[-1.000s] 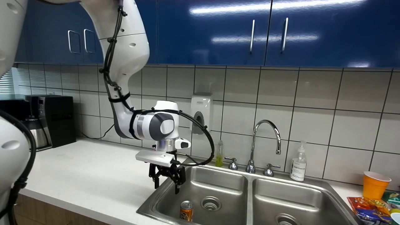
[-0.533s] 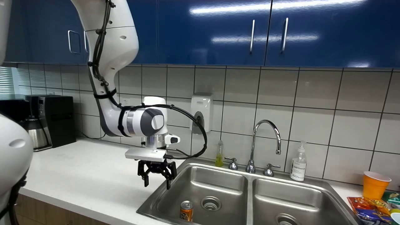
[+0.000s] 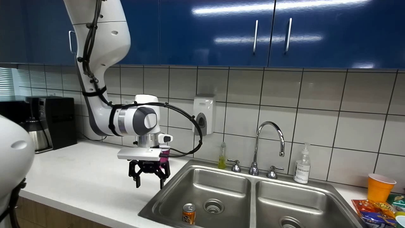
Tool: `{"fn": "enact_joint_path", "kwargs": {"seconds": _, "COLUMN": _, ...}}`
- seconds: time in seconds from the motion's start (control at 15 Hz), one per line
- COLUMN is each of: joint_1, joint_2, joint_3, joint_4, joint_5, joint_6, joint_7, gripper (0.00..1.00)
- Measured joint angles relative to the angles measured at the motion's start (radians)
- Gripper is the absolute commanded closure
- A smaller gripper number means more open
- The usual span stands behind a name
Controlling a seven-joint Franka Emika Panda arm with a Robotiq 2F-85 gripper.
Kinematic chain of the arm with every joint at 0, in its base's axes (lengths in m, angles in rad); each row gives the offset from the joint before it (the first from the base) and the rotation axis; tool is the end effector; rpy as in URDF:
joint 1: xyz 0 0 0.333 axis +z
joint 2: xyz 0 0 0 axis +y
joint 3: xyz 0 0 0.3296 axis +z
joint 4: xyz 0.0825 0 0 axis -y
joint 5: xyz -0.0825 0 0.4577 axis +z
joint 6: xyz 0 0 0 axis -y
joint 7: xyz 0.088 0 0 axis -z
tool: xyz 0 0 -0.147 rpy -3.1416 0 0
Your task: Put the orange can in the sink on the left.
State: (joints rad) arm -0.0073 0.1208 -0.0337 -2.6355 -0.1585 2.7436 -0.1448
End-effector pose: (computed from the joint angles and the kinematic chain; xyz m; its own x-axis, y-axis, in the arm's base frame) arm 0.4557 -0.0157 0.1089 0.9686 0.2471 -0.0265 0.2483 -0.9668 0.0601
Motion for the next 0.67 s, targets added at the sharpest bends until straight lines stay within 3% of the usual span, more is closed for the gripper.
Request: {"fn": "enact_joint_path", "kwargs": {"seconds": 0.67, "joint_1": 0.001, "joint_2": -0.023, "joint_3": 0.013, "joint_4": -0.033, "joint_5": 0.0, "joint_6": 0.0, "joint_7": -0.038, "gripper": 0.0}}
